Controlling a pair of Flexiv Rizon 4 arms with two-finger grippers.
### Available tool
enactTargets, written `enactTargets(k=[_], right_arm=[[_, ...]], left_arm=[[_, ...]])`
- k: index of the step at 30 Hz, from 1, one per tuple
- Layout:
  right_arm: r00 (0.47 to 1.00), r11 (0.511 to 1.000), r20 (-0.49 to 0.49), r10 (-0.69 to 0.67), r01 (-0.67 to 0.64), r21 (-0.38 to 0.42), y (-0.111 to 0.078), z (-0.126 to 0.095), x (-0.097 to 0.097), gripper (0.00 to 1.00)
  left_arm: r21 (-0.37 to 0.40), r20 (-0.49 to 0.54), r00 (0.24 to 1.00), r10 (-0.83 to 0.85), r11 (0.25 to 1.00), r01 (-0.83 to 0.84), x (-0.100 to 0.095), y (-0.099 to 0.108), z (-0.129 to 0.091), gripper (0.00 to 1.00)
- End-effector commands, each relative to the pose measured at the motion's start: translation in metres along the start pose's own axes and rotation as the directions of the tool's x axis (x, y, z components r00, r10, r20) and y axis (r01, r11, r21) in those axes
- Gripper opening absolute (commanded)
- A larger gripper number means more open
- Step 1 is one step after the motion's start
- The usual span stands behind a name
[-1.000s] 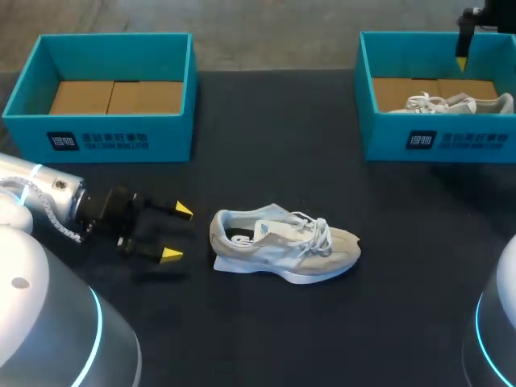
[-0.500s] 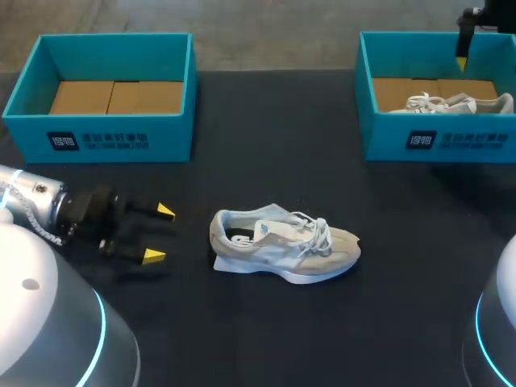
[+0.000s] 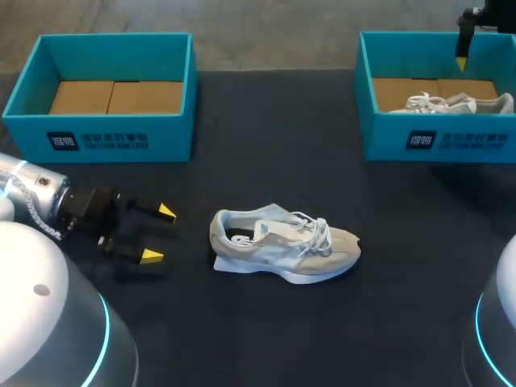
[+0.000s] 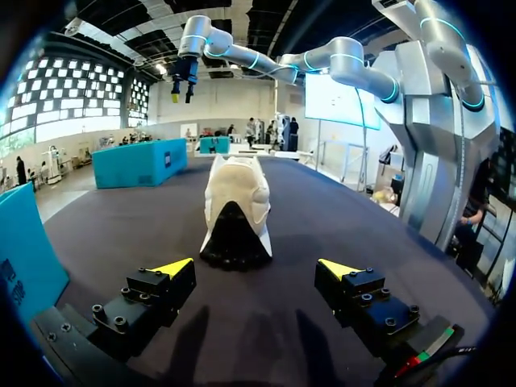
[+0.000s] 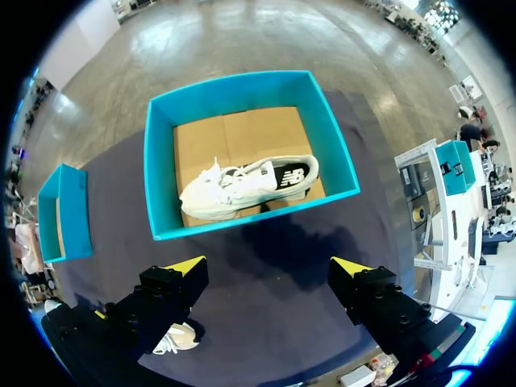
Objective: Take the shoe out of the shoebox, open the shoe tongue, remove and reinsert the insole, then place the shoe into the shoebox
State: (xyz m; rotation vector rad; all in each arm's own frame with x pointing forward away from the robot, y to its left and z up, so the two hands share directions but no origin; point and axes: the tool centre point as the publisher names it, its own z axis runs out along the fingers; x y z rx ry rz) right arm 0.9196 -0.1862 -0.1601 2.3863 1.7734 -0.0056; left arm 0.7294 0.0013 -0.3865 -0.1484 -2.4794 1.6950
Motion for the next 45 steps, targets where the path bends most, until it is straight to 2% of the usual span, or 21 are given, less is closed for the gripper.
enactTargets(k=[1, 10, 17, 35, 45], right_arm=[[1.0, 1.0, 0.001, 0.0, 0.0, 0.002, 0.001, 0.0, 0.0, 1.0], [1.0, 1.0, 0.001, 0.0, 0.0, 0.002, 0.001, 0.0, 0.0, 1.0], [1.0, 1.0, 0.001, 0.0, 0.0, 0.002, 0.001, 0.0, 0.0, 1.0], [1.0, 1.0, 0.001, 0.0, 0.0, 0.002, 0.001, 0.0, 0.0, 1.0], [1.0, 1.0, 0.001, 0.0, 0.0, 0.002, 0.001, 0.0, 0.0, 1.0]], left_arm=[[-0.001, 0.002, 1.0, 0.0, 1.0, 0.0, 0.001, 0.0, 0.0, 1.0], [0.0, 0.004, 1.0, 0.0, 1.0, 0.0, -0.001, 0.0, 0.001, 1.0], [0.055, -0.012, 0.999, -0.037, 0.998, 0.038, -0.011, 0.002, 0.009, 1.0], [0.118, -0.027, 0.999, -0.039, 0.992, 0.042, -0.016, -0.001, 0.05, 1.0], [0.118, -0.025, 0.999, -0.041, 0.992, 0.043, -0.023, -0.005, 0.068, 1.0]])
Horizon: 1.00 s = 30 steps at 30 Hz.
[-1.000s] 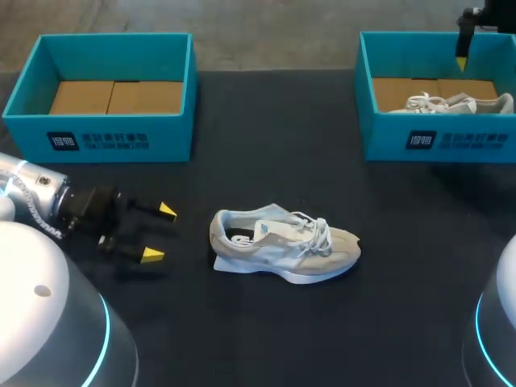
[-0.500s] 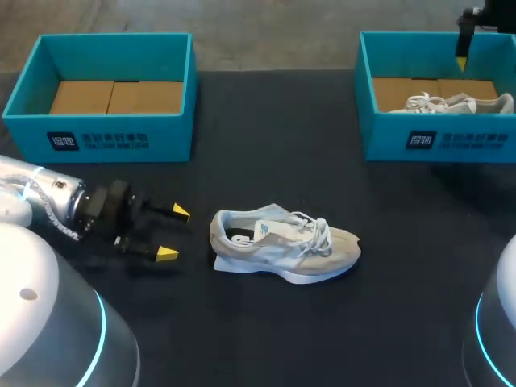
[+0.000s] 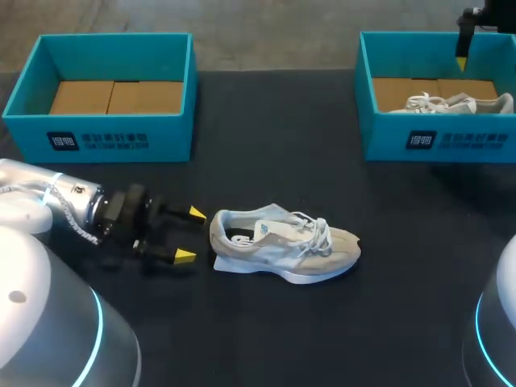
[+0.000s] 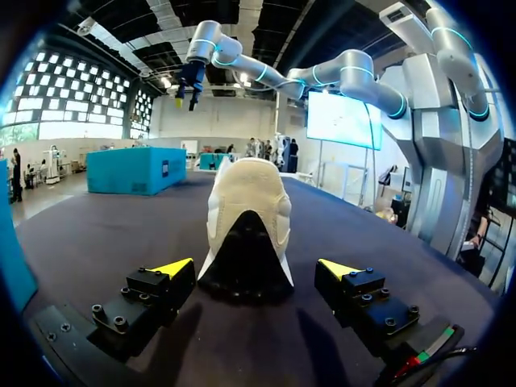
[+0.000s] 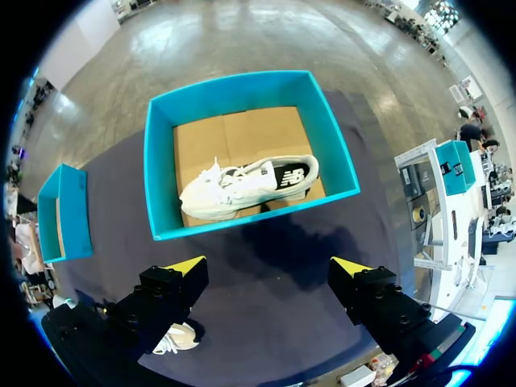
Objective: Take the shoe out of the shoebox, open the shoe tongue, remove and reinsert the insole, then place the shoe into the shoebox
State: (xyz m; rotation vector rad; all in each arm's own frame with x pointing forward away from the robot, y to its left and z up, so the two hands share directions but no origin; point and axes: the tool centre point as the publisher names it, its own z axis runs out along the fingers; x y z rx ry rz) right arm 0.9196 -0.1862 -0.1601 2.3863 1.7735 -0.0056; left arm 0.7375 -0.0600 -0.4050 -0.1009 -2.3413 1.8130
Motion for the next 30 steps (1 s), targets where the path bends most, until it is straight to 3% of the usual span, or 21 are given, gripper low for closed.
enactTargets(k=[1, 9, 30], right_arm=[[1.0, 1.0, 0.001, 0.0, 0.0, 0.002, 0.001, 0.0, 0.0, 1.0], [1.0, 1.0, 0.001, 0.0, 0.0, 0.002, 0.001, 0.0, 0.0, 1.0], [1.0, 1.0, 0.001, 0.0, 0.0, 0.002, 0.001, 0.0, 0.0, 1.0]], left_arm=[[-0.005, -0.004, 1.0, -0.003, 1.0, 0.003, -0.006, 0.001, 0.009, 1.0], [0.009, -0.001, 1.0, -0.016, 1.0, 0.016, -0.013, -0.002, 0.02, 1.0], [0.03, 0.009, 1.0, -0.023, 0.999, 0.023, -0.004, 0.0, 0.046, 1.0]])
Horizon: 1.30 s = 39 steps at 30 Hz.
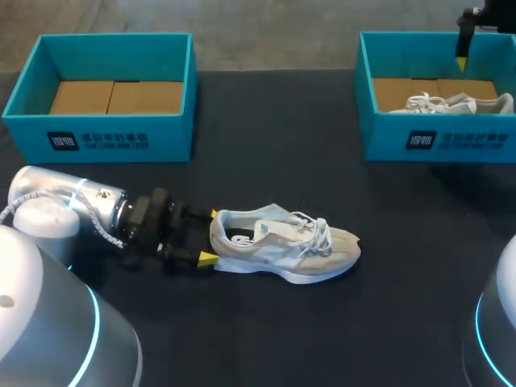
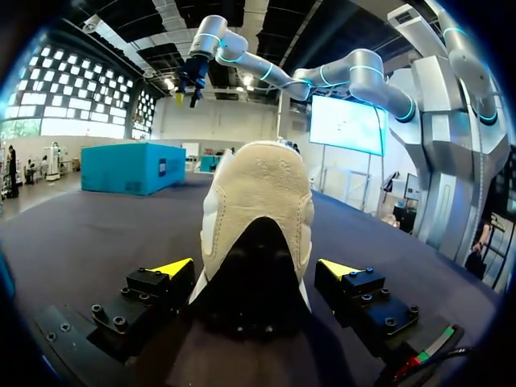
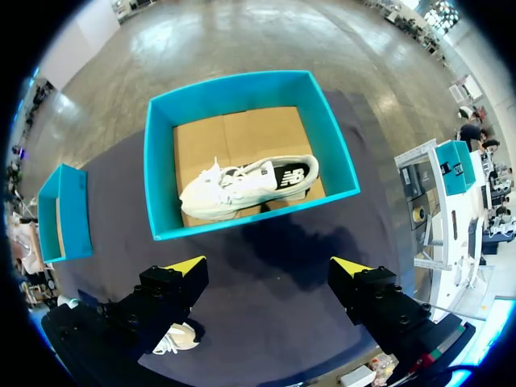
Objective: Take the shoe out of the shoebox, open the shoe tongue, remove and reinsert the insole, then place the shoe into the shoebox
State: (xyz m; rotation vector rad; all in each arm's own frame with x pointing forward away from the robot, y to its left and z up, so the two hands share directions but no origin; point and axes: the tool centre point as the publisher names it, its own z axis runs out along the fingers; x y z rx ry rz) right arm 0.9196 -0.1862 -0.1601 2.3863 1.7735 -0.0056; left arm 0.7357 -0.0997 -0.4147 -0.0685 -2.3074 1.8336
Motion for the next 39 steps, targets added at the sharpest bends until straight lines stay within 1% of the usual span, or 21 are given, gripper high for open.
enactTargets(k=[1, 10, 24, 35, 39], right_arm=[[1.0, 1.0, 0.001, 0.0, 0.0, 0.002, 0.001, 0.0, 0.0, 1.0], [1.0, 1.0, 0.001, 0.0, 0.0, 0.002, 0.001, 0.0, 0.0, 1.0], [1.0, 1.0, 0.001, 0.0, 0.0, 0.002, 0.001, 0.0, 0.0, 1.0], [1.0, 1.0, 0.001, 0.0, 0.0, 0.002, 0.001, 0.0, 0.0, 1.0], [1.0, 1.0, 0.001, 0.0, 0.0, 0.002, 0.001, 0.0, 0.0, 1.0]], left_arm=[[0.002, 0.009, 1.0, 0.001, 1.0, -0.001, 0.001, 0.001, 0.006, 1.0], [0.015, 0.022, 1.0, 0.001, 1.0, -0.001, 0.001, 0.002, 0.017, 1.0], [0.031, 0.019, 1.0, -0.004, 1.0, 0.003, 0.004, -0.001, 0.035, 1.0], [0.034, 0.039, 0.999, -0.013, 0.999, 0.011, -0.002, 0.003, 0.04, 1.0], [0.04, 0.03, 0.999, -0.02, 0.999, 0.019, -0.003, 0.002, 0.04, 1.0]])
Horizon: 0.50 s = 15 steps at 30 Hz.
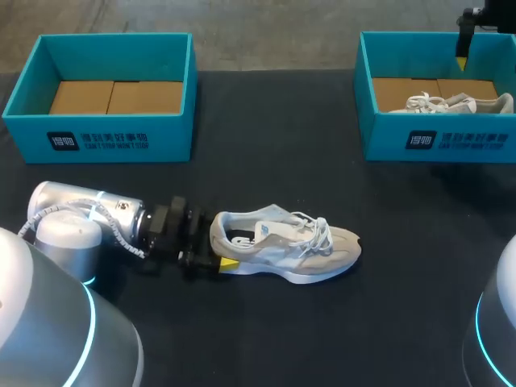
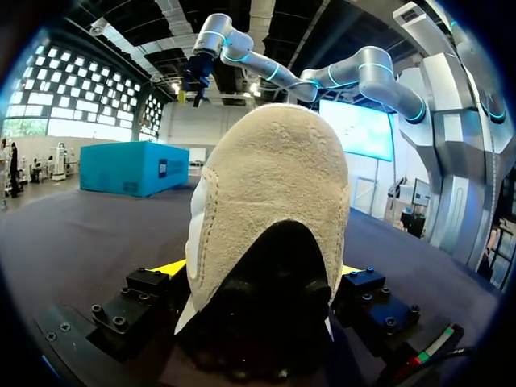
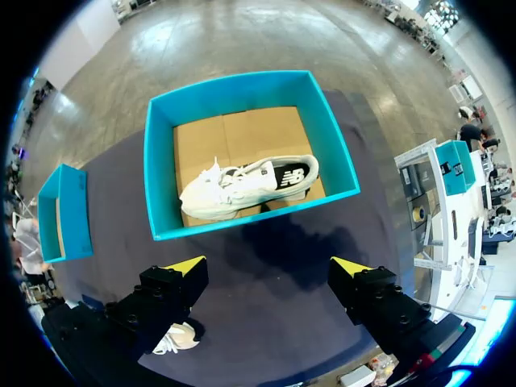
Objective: Take the shoe out of the shoebox, open the shoe tongue, remove and reinsert the insole, then place the shoe into the shoebox
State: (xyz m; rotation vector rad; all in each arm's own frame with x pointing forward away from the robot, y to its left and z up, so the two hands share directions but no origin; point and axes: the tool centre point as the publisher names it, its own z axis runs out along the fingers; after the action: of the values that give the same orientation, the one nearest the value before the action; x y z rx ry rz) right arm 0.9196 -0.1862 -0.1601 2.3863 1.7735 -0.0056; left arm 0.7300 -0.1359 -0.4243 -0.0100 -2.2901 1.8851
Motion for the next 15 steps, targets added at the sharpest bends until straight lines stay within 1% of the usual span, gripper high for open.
enactTargets(k=[1, 15], right_arm=[[1.0, 1.0, 0.001, 0.0, 0.0, 0.002, 0.0008, 0.0002, 0.0004, 1.0], [1.0, 1.0, 0.001, 0.0, 0.0, 0.002, 0.0008, 0.0002, 0.0004, 1.0]], left_arm=[[0.0, -0.011, 1.0, -0.004, 1.0, 0.004, -0.0008, 0.0005, 0.0034, 1.0], [0.0, -0.027, 1.0, -0.007, 1.0, 0.007, -0.004, 0.002, 0.0093, 1.0]])
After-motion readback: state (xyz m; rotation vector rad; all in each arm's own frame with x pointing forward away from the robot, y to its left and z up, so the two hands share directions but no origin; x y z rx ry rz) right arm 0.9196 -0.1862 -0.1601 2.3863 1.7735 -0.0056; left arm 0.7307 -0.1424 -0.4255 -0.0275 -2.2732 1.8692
